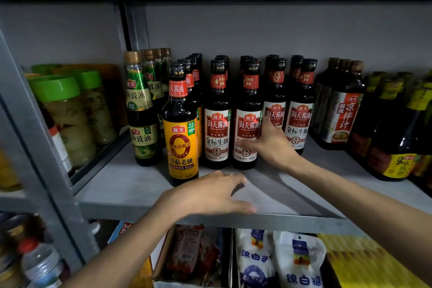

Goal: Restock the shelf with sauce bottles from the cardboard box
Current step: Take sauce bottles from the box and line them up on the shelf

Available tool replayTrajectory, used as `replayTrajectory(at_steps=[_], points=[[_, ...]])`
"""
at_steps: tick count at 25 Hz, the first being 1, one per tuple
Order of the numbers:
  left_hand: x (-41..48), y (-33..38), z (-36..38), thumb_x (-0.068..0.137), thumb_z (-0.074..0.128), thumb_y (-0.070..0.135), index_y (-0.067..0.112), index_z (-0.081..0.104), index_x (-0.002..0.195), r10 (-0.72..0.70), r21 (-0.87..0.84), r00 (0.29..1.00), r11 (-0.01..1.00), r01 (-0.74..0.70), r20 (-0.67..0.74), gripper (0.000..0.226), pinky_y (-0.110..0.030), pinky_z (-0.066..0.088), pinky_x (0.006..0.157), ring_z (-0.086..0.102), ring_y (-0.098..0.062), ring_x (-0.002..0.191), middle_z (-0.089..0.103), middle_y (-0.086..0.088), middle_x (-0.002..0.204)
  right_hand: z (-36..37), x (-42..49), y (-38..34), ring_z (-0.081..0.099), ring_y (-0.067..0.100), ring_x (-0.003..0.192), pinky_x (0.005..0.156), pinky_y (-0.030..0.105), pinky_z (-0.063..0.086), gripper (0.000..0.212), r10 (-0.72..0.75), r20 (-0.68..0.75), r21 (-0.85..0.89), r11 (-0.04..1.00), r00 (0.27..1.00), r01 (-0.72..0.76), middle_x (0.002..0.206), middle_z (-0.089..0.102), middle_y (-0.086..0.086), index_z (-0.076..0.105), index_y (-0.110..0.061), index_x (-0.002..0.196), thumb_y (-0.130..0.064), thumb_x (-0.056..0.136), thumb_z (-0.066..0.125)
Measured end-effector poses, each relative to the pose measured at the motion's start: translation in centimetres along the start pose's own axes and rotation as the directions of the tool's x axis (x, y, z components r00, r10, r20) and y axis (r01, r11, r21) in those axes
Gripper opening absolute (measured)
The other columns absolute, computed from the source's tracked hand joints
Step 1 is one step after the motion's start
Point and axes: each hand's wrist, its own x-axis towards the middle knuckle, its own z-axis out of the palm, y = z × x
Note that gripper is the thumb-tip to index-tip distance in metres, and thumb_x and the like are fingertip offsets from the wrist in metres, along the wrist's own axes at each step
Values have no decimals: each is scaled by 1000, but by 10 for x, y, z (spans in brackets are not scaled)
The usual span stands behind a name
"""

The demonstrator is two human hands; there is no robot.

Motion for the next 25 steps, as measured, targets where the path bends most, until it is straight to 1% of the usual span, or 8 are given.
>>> replayTrajectory(at_steps=[11,15,17,19,21,22,23,25], points=[[-2,1,1,85,56,65,26,40,145,-14,-10,1000,1000,14,-20,73,-30,38,102,40,-14,134,45,7,149,0,-4,-5,62,23,113,86,24,44,67,63,5,-43,997,998,-63,125,63,8,42,-7,128,-32,79,81],[-19,-7,11,86,64,52,30,57,128,-25,-216,957,975,-40,-290,48,-32,53,94,60,-4,112,65,4,125,1,-11,-2,56,23,114,97,33,47,78,114,-28,-127,985,993,-116,121,57,8,48,-6,123,-48,67,82],[-39,-12,11,92,64,32,21,66,114,-56,-322,833,935,-150,-551,24,-19,57,71,67,2,79,72,4,98,0,-20,-1,60,19,103,90,34,51,70,145,-78,-3,989,986,-146,111,60,6,51,-11,114,-46,62,82],[-59,-24,7,93,63,22,16,67,103,-136,-311,575,925,-217,-807,12,-15,51,56,64,-5,68,67,5,80,6,-37,-10,57,10,84,72,22,46,45,104,4,16,994,995,-104,97,60,1,53,-13,108,-31,77,79],[-68,-44,3,91,64,26,16,59,105,-262,-347,357,916,-201,-897,18,-22,52,62,62,-8,73,63,5,85,19,-52,-26,56,5,78,64,14,42,33,2,130,-37,999,991,2,94,62,-4,56,-17,110,-30,86,74],[-68,-54,2,90,64,32,17,55,112,-338,-407,335,899,-162,-880,28,-27,53,68,61,-5,78,63,4,95,27,-57,-36,58,5,82,67,13,44,37,-61,171,-60,996,983,72,99,63,-5,57,-18,115,-32,86,73],[-66,-64,1,90,64,38,19,50,123,-404,-476,377,871,-121,-834,41,-31,55,75,61,-2,85,62,4,109,38,-58,-46,59,7,89,72,14,46,43,-120,192,-77,988,974,136,106,64,-4,56,-17,121,-34,86,73],[-59,-76,1,87,64,46,22,39,141,-440,-580,550,808,-104,-710,64,-35,55,87,63,-6,103,57,4,132,58,-54,-61,60,10,98,83,20,49,52,-190,200,-68,976,961,207,117,64,0,52,-12,128,-33,86,74]])
